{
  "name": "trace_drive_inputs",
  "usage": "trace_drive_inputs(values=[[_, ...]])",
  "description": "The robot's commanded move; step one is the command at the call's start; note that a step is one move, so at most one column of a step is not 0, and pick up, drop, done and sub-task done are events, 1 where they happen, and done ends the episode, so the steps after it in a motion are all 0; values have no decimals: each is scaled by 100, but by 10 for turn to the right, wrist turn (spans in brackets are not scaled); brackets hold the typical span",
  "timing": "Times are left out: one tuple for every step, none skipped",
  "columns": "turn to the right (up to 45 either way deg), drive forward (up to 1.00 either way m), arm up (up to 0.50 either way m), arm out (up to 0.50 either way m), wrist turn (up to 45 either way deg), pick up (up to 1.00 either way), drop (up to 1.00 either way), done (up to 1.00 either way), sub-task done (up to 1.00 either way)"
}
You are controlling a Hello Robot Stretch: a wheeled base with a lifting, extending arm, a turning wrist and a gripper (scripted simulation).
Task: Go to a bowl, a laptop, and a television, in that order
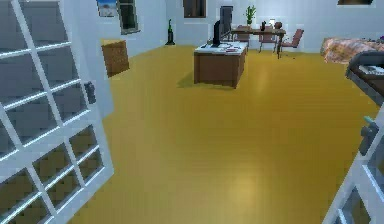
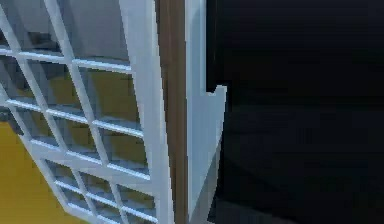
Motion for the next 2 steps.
trace_drive_inputs(values=[[0, 65, 0, 0, 0, 0, 0, 0, 0], [240, 0, 0, 0, 0, 0, 0, 0, 0]])
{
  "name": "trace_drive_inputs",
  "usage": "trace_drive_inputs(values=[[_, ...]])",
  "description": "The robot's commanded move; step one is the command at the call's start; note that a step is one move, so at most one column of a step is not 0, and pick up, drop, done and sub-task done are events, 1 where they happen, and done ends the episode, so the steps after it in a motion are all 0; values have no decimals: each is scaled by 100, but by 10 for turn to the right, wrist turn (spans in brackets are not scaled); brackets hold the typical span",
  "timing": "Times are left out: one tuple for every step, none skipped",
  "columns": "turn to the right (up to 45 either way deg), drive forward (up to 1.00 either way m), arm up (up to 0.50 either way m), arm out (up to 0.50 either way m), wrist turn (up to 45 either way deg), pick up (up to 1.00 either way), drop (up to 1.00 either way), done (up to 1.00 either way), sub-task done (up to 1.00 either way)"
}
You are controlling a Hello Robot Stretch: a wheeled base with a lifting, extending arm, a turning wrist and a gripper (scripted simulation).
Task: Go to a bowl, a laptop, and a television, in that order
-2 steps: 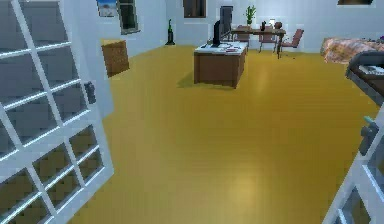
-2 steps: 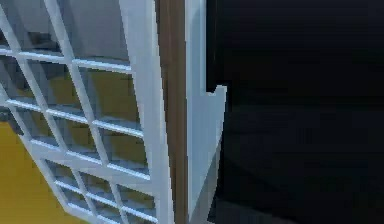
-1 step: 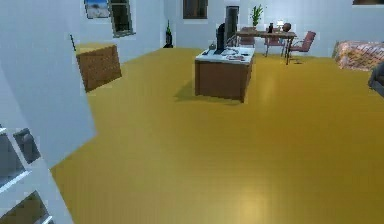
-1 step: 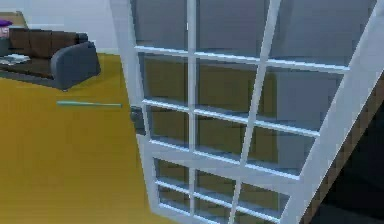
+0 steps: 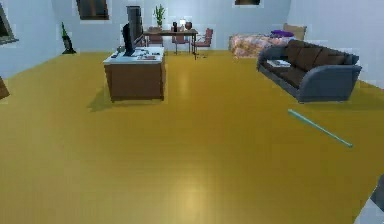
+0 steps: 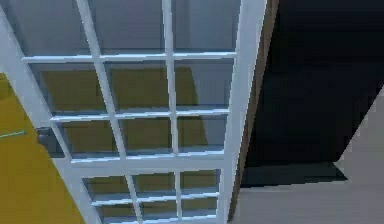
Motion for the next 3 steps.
trace_drive_inputs(values=[[0, 80, 0, 0, 0, 0, 0, 0, 0], [30, 0, 0, 0, 0, 0, 0, 0, 0], [0, 100, 0, 0, 0, 0, 0, 0, 0]])
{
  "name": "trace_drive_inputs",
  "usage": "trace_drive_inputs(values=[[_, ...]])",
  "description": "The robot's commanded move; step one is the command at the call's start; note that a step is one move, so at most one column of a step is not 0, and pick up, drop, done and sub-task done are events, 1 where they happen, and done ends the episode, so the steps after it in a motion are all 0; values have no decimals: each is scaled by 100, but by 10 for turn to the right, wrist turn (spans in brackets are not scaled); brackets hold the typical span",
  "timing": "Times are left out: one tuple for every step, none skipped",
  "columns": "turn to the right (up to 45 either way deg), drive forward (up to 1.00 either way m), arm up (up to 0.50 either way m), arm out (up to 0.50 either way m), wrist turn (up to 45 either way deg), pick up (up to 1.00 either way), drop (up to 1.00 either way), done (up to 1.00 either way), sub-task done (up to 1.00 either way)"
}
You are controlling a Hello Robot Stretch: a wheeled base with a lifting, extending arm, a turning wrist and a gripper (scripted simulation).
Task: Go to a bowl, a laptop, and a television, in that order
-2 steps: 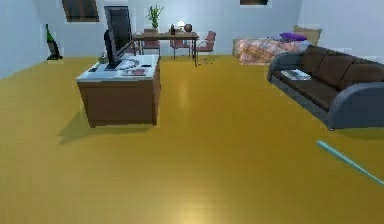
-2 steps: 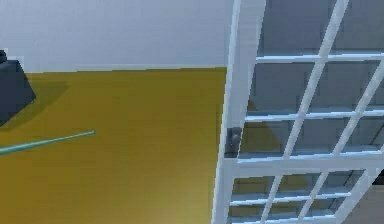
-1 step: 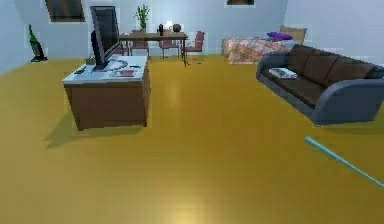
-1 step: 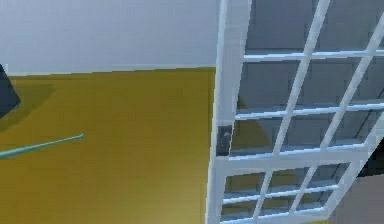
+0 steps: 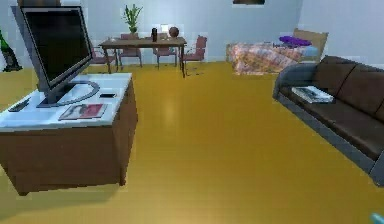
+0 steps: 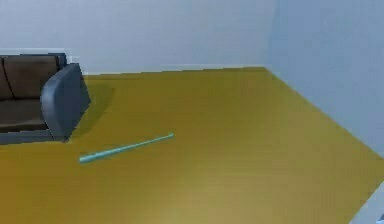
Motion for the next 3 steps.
trace_drive_inputs(values=[[0, 100, 0, 0, 0, 0, 0, 0, 0], [60, 0, 0, 0, 0, 0, 0, 0, 0], [0, 20, 0, 0, 0, 0, 0, 0, 0]])
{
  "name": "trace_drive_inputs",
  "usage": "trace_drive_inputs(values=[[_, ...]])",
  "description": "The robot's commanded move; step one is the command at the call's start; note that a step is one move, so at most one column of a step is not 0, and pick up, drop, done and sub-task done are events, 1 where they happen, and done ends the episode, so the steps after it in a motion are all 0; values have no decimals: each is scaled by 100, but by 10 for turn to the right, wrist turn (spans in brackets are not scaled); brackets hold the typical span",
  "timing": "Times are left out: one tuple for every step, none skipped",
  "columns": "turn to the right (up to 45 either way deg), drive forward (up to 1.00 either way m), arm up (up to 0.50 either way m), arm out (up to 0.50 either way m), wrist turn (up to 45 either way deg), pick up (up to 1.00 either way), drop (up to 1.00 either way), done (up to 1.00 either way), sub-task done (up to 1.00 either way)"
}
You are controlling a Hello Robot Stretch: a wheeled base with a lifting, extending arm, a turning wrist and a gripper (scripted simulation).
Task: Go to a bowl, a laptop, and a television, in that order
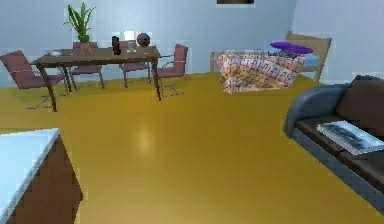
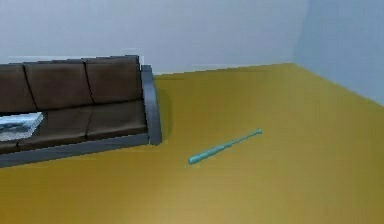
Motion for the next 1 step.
trace_drive_inputs(values=[[-120, 0, 0, 0, 0, 0, 0, 0, 0]])
